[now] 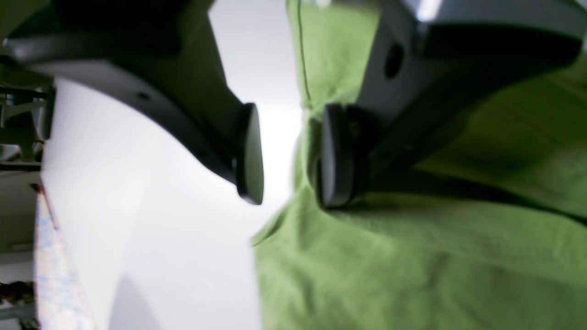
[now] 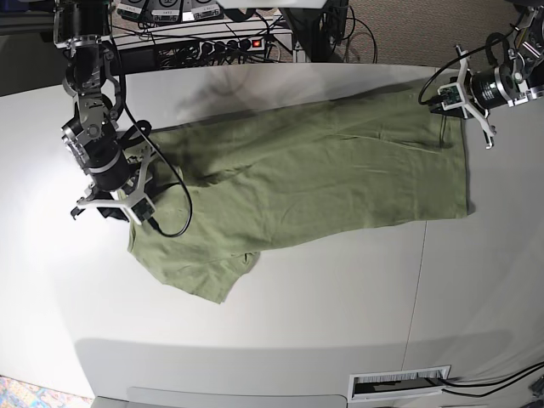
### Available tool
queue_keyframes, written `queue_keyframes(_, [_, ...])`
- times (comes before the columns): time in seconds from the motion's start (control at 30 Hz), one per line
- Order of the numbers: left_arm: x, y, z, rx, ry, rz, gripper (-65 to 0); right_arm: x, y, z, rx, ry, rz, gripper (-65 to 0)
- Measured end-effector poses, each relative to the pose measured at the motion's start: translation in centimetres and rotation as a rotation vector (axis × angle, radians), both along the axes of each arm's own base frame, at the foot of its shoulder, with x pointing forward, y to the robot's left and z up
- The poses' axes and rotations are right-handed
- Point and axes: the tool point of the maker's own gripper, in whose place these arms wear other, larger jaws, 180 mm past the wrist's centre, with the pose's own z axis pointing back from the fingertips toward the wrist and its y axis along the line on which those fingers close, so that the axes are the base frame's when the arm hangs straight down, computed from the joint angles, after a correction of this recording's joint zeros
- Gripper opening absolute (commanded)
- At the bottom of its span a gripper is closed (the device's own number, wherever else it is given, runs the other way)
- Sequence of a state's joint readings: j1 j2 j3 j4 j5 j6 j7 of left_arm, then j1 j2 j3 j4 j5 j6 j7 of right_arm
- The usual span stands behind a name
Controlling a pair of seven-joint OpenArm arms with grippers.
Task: Fold the T-shirt properly
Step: 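Release the sleeve and regrasp the shirt side edge with the right gripper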
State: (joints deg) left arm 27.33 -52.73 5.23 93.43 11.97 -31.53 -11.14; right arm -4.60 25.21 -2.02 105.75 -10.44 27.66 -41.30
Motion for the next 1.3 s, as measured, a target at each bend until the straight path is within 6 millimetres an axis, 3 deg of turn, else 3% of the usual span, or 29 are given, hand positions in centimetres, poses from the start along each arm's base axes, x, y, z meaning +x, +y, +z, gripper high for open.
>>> queue_keyframes(0.1, [-0.1, 0.0, 0.0, 0.0, 0.002, 0.0, -65.0, 0.2, 0.0, 0.2, 0.011, -0.006, -0.009, -43.1])
queue_keyframes(0.3, [-0.1, 0.0, 0.0, -0.001, 0.001, 0.0, -65.0, -1.5, -0.9, -1.5, 0.027, 0.125, -0.096, -43.0])
queue_keyframes(0.4, [-0.1, 0.0, 0.0, -0.001, 0.001, 0.0, -65.0, -2.2, -0.8, -1.5, 0.017, 0.135, -0.091, -43.0])
queue_keyframes(0.5, [-0.1, 0.0, 0.0, -0.001, 0.001, 0.0, -65.0, -2.5, -0.1, -0.8, 0.018, 0.118, -0.073, -43.0])
queue_keyframes(0.7, [-0.1, 0.0, 0.0, 0.001, 0.001, 0.001, -65.0, -1.9, 4.0, 3.5, 0.136, -0.004, 0.033, -43.0])
queue_keyframes(0.87, [-0.1, 0.0, 0.0, 0.006, 0.002, 0.002, -65.0, -1.9, 4.7, 3.6, 0.159, -0.015, 0.033, -43.0])
queue_keyframes(1.0, [-0.1, 0.1, -0.1, 0.007, 0.002, 0.004, -65.0, -2.9, 3.5, 2.4, 0.113, 0.053, -0.014, -43.3])
queue_keyframes(1.13, [-0.3, 0.0, -0.1, 0.004, 0.001, 0.007, -65.0, -5.9, 2.8, -0.4, 0.058, 0.161, -0.026, -56.4])
queue_keyframes(1.2, [-0.2, 0.0, -0.1, 0.005, -0.004, 0.009, -65.0, -6.1, 2.4, -0.6, 0.027, 0.159, -0.031, -63.9])
queue_keyframes(1.3, [1.0, 0.3, 0.2, 0.016, -0.071, 0.047, -65.0, -5.5, 2.1, 0.0, 0.001, 0.123, -0.029, -65.0])
